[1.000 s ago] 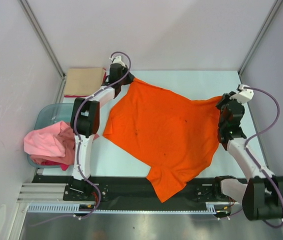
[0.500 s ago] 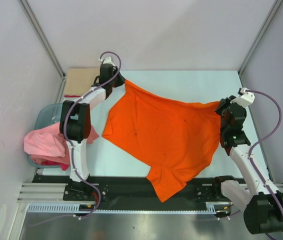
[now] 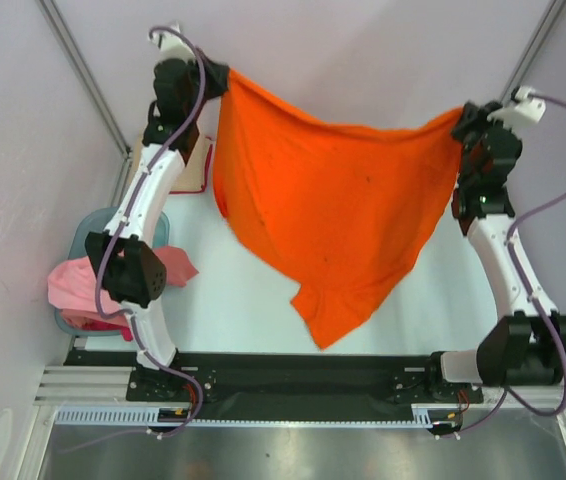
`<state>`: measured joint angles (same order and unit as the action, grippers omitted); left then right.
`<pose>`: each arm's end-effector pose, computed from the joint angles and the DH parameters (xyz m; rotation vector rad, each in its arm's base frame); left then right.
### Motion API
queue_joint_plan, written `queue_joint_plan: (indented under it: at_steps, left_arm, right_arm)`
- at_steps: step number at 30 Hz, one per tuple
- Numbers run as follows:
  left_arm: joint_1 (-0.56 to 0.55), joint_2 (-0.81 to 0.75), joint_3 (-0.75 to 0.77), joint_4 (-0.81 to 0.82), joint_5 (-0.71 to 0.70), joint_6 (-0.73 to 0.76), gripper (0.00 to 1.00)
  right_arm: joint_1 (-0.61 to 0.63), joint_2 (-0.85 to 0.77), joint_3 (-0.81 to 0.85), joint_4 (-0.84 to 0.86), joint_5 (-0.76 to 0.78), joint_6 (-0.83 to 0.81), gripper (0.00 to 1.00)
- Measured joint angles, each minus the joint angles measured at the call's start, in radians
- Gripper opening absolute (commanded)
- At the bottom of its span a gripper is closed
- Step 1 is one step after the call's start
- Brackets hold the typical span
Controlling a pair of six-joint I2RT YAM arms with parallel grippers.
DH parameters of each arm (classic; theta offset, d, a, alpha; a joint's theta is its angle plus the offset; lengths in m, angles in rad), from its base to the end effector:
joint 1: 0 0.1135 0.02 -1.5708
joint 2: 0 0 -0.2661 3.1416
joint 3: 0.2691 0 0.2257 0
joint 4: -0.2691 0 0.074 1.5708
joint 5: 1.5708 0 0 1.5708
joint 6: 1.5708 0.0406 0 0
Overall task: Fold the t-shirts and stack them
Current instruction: Flatten the tshirt out
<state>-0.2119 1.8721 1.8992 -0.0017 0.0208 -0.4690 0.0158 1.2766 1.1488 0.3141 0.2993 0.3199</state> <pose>0.4196 -0.0911 0.4364 -0.1849 1.5609 -0.5537 0.2773 -0.0076 0.4208 0.4540 1.3172 0.0724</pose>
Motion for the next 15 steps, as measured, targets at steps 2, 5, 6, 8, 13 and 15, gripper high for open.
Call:
queue_joint_plan:
  at_steps: [2, 5, 6, 8, 13, 15]
  left_arm:
    - [0.006, 0.05, 0.175, -0.047, -0.009, 0.0, 0.0]
    - [0.026, 0.171, 0.497, -0.087, -0.009, -0.009, 0.0]
    - [0.039, 0.198, 0.57, -0.088, -0.006, -0.023, 0.0]
    - [0.068, 0.215, 0.633, -0.069, 0.011, -0.057, 0.0]
    - [0.155, 0.19, 0.581, -0.017, 0.076, -0.155, 0.0]
    - [0.174, 0.164, 0.513, -0.014, 0.105, -0.172, 0.0]
  right_arm:
    - [-0.017, 0.09, 0.131, 0.034, -0.027, -0.004, 0.0]
    - [-0.032, 0.178, 0.279, 0.07, -0.058, -0.012, 0.0]
    - [-0.038, 0.203, 0.326, 0.08, -0.069, -0.017, 0.0]
    - [-0.046, 0.253, 0.435, 0.088, -0.092, -0.031, 0.0]
    - [-0.047, 0.254, 0.52, 0.106, -0.138, -0.053, 0.0]
    - [-0.047, 0.226, 0.517, 0.104, -0.146, -0.055, 0.0]
